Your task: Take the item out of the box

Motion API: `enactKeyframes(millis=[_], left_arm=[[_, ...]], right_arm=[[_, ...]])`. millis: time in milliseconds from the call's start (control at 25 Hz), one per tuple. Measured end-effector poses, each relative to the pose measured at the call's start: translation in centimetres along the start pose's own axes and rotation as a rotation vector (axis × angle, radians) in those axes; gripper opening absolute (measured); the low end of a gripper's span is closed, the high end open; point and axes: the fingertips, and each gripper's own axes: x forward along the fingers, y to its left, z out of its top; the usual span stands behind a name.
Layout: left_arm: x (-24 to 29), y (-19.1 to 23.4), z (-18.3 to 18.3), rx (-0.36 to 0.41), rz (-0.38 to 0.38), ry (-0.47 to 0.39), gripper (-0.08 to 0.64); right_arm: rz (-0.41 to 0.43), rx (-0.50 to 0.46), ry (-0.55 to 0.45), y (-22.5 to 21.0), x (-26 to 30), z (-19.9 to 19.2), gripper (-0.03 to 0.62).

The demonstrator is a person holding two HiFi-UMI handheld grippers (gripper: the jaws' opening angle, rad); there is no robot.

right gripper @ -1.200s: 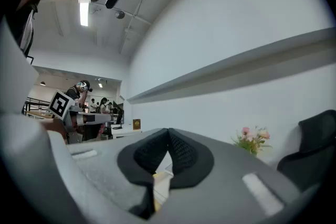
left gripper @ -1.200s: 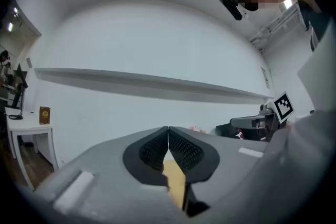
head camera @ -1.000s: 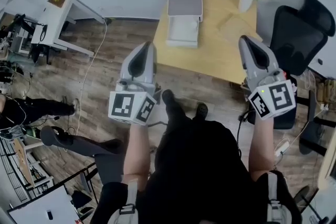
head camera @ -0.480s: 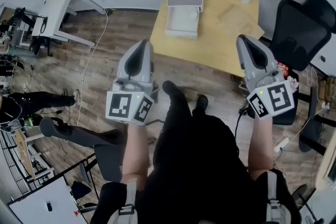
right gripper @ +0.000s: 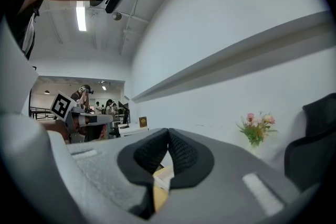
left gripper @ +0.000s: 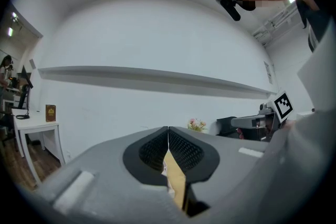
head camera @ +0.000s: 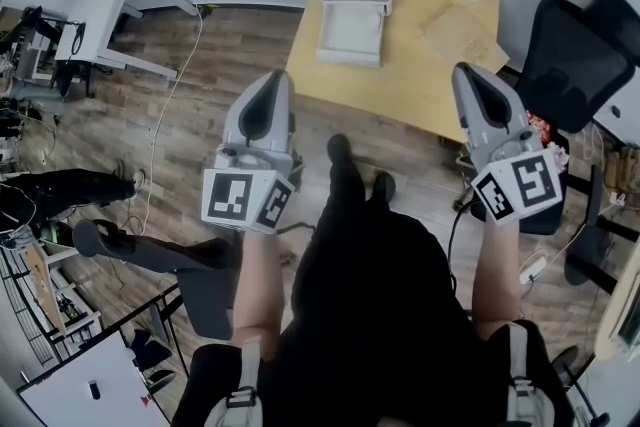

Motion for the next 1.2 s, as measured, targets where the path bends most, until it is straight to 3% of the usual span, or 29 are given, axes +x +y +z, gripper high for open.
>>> enactKeyframes(millis=[560,1200], left_arm=[[5.6,5.6,1.3,-0.011,-0.060,-0.029,0.012],[11.8,13.5,0.4,-0.028,-0.196,-0.018,0.012]], right_arm=[[-0.042,-0.040,0.007,-0.5,6.8,1.9,0.003],[-0.158,-0.063,0.025,0.2,15.4,2.5,0.003]])
